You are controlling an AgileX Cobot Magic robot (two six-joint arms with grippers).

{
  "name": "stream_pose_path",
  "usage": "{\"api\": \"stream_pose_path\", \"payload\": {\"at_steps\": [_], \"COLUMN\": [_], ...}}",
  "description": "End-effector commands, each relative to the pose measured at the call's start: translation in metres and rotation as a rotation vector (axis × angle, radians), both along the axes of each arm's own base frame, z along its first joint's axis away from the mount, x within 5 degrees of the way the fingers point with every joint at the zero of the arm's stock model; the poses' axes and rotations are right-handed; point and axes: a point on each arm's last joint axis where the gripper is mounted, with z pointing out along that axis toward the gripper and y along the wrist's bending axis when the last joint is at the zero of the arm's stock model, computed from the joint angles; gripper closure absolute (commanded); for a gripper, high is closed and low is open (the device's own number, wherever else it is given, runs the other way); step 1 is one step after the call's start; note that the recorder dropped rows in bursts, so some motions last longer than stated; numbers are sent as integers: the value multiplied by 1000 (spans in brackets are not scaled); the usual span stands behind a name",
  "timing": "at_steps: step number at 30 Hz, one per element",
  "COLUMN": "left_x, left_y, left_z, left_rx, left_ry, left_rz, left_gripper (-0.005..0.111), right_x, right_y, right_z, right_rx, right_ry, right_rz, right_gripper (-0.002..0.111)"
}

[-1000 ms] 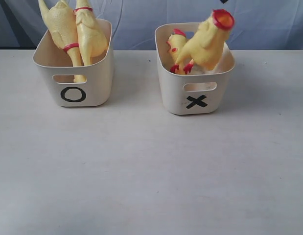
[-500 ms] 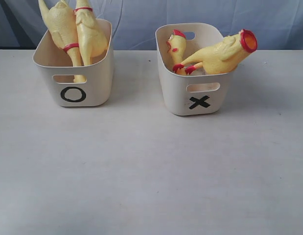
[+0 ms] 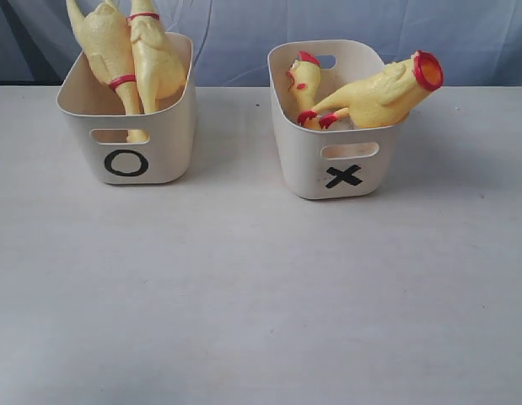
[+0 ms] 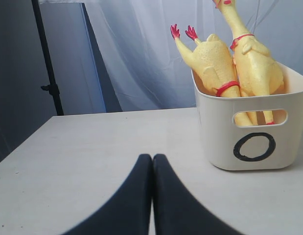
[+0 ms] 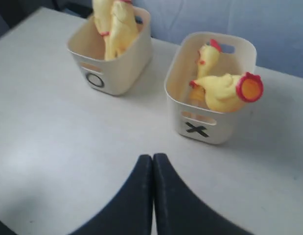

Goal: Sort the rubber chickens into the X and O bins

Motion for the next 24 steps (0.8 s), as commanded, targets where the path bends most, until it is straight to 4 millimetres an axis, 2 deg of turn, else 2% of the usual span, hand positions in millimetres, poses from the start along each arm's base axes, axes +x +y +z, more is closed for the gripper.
{"api": "stream_pose_path", "payload": {"at_steps": [1, 4, 6, 10, 14, 16, 18, 21, 24], "left_x": [0, 0, 0, 0, 0, 0, 0, 0, 0], "left_y": [-1, -1, -1, -1, -1, -1, -1, -1, -1], "left_z": [1, 1, 1, 1, 1, 1, 1, 1, 1], "left_rx": [-3, -3, -3, -1, -1, -1, -1, -1, -1], "left_ry": [-13, -13, -13, -13, -13, -13, -13, -13, -13], "left_rz": [-11, -11, -11, -10, -10, -10, -10, -10, -10], "left_gripper": [107, 107, 107, 107, 107, 107, 107, 107, 107], "right_x": [-38, -63, -87, -130, -162, -165, -159, -137, -105], "right_y": [-25, -40, -48, -64, -58, -49, -42, -32, -31], "right_z": [5, 7, 6, 7, 6, 1, -6, -23, -53], "right_rx": [4, 12, 47, 21, -21, -53, -70, -12, 71], "right_ry": [-148, -246, -319, -551, -722, -733, -740, -772, -794], "right_rz": [-67, -110, -150, -397, -615, -696, -743, -724, -688], "right_gripper": [109, 109, 109, 109, 109, 109, 109, 109, 109]}}
